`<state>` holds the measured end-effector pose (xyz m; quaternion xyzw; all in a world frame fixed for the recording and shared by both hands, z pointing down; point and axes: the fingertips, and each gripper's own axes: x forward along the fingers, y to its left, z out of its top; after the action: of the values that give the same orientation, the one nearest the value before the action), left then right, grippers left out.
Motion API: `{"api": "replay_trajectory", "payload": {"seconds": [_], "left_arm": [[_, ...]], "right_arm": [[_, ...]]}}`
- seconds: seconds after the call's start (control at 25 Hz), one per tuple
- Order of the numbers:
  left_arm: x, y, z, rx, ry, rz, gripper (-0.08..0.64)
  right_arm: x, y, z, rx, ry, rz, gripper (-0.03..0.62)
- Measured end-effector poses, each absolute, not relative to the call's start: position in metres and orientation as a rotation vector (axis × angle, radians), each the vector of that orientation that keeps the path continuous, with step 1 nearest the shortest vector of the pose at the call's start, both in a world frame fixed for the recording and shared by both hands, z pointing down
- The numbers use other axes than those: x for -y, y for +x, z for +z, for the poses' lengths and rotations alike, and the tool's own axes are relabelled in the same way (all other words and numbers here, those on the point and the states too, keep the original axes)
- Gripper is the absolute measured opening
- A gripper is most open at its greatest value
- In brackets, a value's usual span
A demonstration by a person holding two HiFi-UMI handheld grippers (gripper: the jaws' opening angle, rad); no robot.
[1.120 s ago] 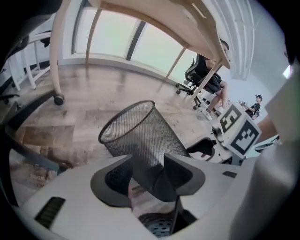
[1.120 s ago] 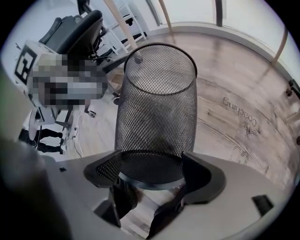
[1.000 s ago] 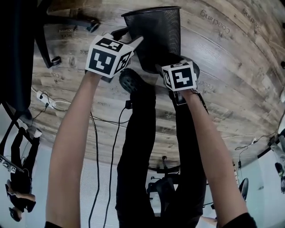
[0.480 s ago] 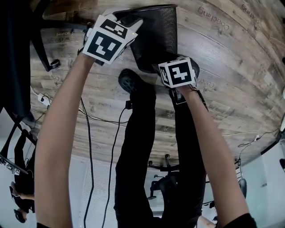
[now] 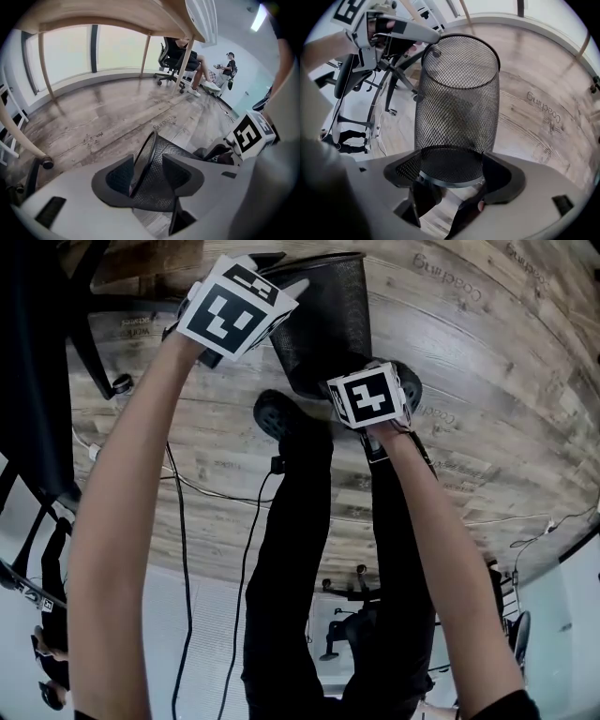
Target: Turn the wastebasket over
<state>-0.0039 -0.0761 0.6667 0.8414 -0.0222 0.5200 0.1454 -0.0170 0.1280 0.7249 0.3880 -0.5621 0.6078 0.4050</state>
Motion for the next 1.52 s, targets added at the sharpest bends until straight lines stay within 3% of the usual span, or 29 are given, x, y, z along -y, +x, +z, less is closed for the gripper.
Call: {"api": "replay_trajectory", "payload": {"seconds": [1.52], "left_arm": [[0.039, -0.013, 0.64, -0.24, 2.371, 1.566, 0.049]], "right_arm": [[-0.152, -0.019, 0.723, 1.515, 0.92, 1.429, 0.379]]}}
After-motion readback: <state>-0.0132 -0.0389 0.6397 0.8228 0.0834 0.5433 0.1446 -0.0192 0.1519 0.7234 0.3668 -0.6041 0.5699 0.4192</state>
